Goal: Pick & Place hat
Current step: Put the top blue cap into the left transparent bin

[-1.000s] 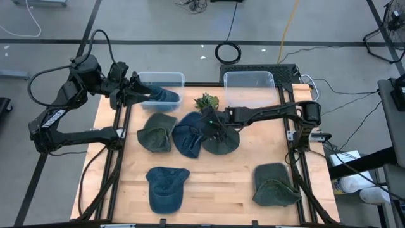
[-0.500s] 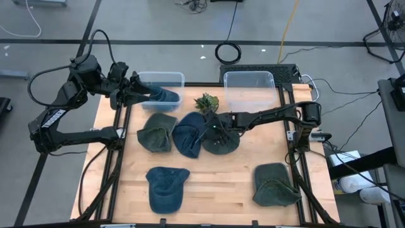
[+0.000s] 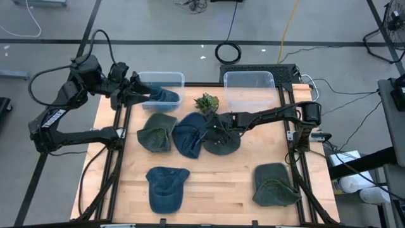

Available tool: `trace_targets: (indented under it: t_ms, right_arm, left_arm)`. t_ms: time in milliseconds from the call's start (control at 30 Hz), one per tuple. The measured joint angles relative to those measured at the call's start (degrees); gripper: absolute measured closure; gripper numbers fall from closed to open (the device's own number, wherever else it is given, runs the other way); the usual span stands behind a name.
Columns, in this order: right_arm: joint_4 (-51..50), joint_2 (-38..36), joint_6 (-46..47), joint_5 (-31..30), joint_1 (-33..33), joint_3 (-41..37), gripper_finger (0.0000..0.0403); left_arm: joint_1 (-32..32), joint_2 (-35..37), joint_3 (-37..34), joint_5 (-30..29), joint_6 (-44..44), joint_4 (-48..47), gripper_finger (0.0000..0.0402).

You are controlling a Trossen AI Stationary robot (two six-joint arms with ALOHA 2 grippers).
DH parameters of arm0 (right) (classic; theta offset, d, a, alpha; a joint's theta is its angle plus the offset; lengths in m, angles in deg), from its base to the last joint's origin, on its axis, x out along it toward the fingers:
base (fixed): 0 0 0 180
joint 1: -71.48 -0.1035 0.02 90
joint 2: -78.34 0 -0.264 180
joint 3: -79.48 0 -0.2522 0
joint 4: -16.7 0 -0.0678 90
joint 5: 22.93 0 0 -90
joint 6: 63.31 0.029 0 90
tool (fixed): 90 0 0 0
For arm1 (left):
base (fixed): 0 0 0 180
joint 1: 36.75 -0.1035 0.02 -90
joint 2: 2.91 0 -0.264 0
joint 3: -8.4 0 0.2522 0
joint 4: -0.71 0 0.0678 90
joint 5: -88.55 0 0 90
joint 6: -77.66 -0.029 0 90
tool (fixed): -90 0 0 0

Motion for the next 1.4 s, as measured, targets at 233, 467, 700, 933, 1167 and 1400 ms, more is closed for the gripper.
trace_targets:
  t_ms: [233,467,700,933,1167,1400]
  right_arm:
    - [0.6,-0.7,2.3,-5.9,-0.1,0.0,0.0399]
    - [-1.0,-5.8,5.4,-5.7,-2.0,0.0,0.0401]
    - [-7.7,-11.4,10.7,-5.8,-4.6,0.0,0.0402]
    - [-17.0,-16.0,17.4,-9.4,-6.2,0.0,0.0402]
    - [-18.5,-21.8,26.6,-7.6,-7.7,0.0,0.0402]
    - [-26.2,-28.1,40.2,2.3,-9.0,0.0,0.0403]
  left_arm:
    - [0.0,-0.9,0.0,-0.4,-0.1,-0.5,0.0117]
    - [0.0,-3.0,0.0,-1.8,-3.7,-0.5,0.0117]
    - [0.0,-5.1,0.0,-1.8,-7.0,-0.5,0.0117]
    - [0.0,-6.0,0.0,-1.0,-10.7,-0.6,0.0117]
    - [0.0,-6.0,0.0,-0.6,-17.4,-0.6,0.0117]
    - [0.0,-6.0,0.0,-0.6,-17.8,-0.6,0.0117]
